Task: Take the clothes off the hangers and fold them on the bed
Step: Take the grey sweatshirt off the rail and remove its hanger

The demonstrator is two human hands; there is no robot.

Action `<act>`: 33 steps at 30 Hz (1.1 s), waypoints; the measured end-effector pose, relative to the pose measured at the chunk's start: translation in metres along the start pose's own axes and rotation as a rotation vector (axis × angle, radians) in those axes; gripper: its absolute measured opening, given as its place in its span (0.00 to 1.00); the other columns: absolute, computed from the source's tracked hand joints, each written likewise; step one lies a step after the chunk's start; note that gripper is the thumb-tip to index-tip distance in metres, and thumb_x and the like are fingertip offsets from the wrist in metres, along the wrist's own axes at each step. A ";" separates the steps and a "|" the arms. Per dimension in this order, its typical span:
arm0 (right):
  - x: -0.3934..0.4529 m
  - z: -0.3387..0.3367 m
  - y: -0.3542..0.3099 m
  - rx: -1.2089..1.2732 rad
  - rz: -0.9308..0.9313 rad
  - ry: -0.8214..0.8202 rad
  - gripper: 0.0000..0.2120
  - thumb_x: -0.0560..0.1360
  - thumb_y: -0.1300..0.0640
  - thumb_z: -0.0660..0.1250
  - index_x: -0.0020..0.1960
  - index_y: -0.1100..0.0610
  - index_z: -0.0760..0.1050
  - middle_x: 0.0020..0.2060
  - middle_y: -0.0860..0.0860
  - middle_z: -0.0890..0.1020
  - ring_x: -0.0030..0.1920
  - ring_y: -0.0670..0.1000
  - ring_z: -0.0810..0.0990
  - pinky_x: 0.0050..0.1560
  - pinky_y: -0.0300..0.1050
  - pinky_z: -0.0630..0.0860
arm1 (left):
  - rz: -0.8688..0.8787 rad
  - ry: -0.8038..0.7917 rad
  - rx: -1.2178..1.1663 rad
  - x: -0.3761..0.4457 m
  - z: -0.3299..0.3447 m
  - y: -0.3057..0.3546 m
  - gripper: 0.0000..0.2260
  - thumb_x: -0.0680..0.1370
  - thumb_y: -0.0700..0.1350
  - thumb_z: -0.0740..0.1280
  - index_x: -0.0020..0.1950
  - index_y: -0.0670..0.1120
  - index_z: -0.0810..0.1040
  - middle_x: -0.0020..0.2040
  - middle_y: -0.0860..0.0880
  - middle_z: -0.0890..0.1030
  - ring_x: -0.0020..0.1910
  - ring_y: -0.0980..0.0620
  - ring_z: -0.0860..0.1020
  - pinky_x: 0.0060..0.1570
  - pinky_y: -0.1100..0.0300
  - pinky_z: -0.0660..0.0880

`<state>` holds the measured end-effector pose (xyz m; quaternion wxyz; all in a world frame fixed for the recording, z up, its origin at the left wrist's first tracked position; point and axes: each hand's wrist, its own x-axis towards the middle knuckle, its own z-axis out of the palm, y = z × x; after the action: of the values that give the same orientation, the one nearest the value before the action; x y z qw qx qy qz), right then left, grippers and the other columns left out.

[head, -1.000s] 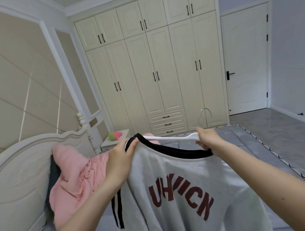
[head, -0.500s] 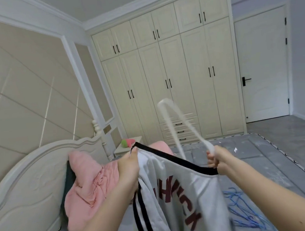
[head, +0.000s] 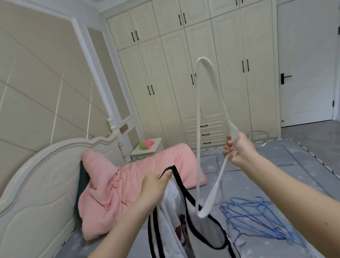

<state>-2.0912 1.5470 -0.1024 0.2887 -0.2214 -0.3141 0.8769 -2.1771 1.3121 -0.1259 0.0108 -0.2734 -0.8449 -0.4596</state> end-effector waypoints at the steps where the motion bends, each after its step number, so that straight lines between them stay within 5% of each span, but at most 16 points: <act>1: 0.002 -0.001 -0.001 0.012 -0.014 0.005 0.17 0.79 0.56 0.46 0.33 0.57 0.62 0.14 0.47 0.62 0.13 0.44 0.55 0.18 0.27 0.54 | -0.013 -0.021 0.027 -0.002 0.000 -0.005 0.22 0.78 0.48 0.65 0.30 0.50 0.57 0.27 0.52 0.58 0.27 0.54 0.58 0.28 0.59 0.52; 8: 0.016 -0.028 0.018 -0.219 -0.013 0.113 0.28 0.81 0.40 0.46 0.35 0.59 0.68 0.18 0.49 0.65 0.15 0.44 0.56 0.18 0.31 0.55 | -0.065 -0.025 -0.044 -0.002 0.002 -0.023 0.20 0.77 0.48 0.66 0.32 0.50 0.56 0.28 0.53 0.58 0.30 0.54 0.59 0.31 0.58 0.54; 19: 0.020 -0.078 0.022 -0.409 0.038 0.163 0.27 0.80 0.39 0.49 0.38 0.60 0.69 0.27 0.51 0.67 0.15 0.43 0.60 0.19 0.31 0.58 | -0.195 -0.048 -0.081 -0.003 0.032 -0.019 0.19 0.77 0.48 0.66 0.32 0.49 0.58 0.27 0.53 0.59 0.29 0.54 0.58 0.28 0.59 0.54; 26: 0.019 -0.117 0.020 -0.568 0.047 0.199 0.20 0.80 0.45 0.57 0.39 0.60 0.71 0.27 0.51 0.68 0.22 0.46 0.63 0.24 0.37 0.59 | -0.165 -0.128 -0.250 0.004 0.059 -0.014 0.16 0.77 0.51 0.66 0.35 0.47 0.63 0.34 0.47 0.62 0.35 0.52 0.62 0.35 0.58 0.58; 33: 0.035 -0.180 0.038 -0.941 0.048 0.110 0.10 0.77 0.62 0.65 0.37 0.62 0.73 0.33 0.55 0.75 0.28 0.49 0.67 0.22 0.34 0.65 | -0.099 -0.177 -0.247 0.014 0.102 -0.016 0.12 0.78 0.52 0.65 0.40 0.47 0.67 0.39 0.48 0.67 0.41 0.54 0.65 0.34 0.61 0.59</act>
<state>-2.0289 1.6216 -0.2624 0.1528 -0.3815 -0.6563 0.6327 -2.1723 1.3911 -0.1932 -0.1201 -0.2701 -0.7920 -0.5342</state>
